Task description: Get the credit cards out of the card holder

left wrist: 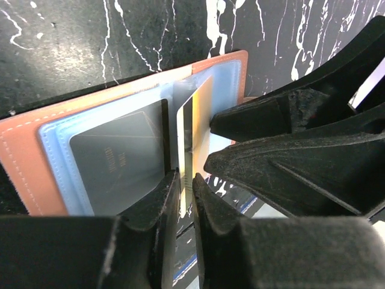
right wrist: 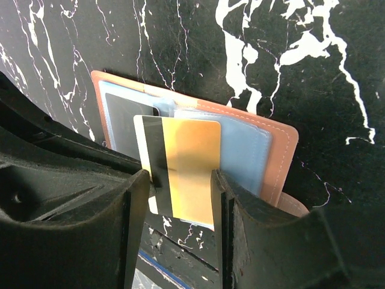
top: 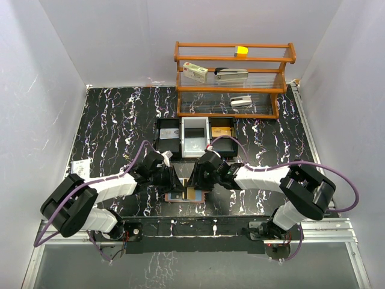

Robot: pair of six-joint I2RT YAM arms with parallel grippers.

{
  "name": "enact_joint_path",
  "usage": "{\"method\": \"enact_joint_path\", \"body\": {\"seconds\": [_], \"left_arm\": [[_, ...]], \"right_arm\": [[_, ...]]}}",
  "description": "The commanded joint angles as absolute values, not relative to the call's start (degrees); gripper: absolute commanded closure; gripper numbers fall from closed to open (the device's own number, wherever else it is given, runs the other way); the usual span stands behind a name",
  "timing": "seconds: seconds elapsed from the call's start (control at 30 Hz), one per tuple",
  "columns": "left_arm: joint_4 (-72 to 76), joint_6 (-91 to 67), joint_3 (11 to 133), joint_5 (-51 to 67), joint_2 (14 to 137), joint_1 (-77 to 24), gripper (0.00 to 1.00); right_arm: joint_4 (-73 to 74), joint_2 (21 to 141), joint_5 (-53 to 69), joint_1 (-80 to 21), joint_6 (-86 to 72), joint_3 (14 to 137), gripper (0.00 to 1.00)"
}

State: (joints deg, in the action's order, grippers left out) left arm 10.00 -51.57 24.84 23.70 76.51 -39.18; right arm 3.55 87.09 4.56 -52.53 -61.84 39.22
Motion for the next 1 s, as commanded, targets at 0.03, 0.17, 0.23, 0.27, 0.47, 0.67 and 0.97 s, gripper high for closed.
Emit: {"method": "enact_joint_path", "body": {"seconds": [0.03,0.17,0.23,0.27,0.47,0.67,0.97], "left_arm": [[15.99,-53.30,25.30,28.37,78.12,-39.42,0.84],[18.95,-53.91,25.48,30.97,80.51,-39.46,0.84],[18.00,-53.66,25.76,30.79,80.41,-39.46,0.87],[17.04,-53.58,25.83,29.84,80.04,-39.46,0.91],[10.12,-52.85,25.57,24.02,75.57,-39.40,1.00],[2.63,-49.24,27.01,19.83,69.91,-39.42,1.00],[-4.45,-45.31,27.96,13.68,59.32,-39.46,1.00]], "right_arm": [[4.20,86.73,3.00,-52.73,-62.93,37.69,0.56],[2.53,86.80,3.22,-52.73,-64.24,36.60,0.56],[2.21,86.68,3.17,-52.71,-64.58,36.39,0.56],[2.25,86.62,3.03,-52.72,-64.67,36.40,0.56],[3.81,84.99,1.28,-52.72,-64.31,36.84,0.55],[2.51,83.13,2.08,-52.60,-61.81,37.25,0.49],[-5.13,77.73,3.50,-52.42,-58.07,36.90,0.38]]}}
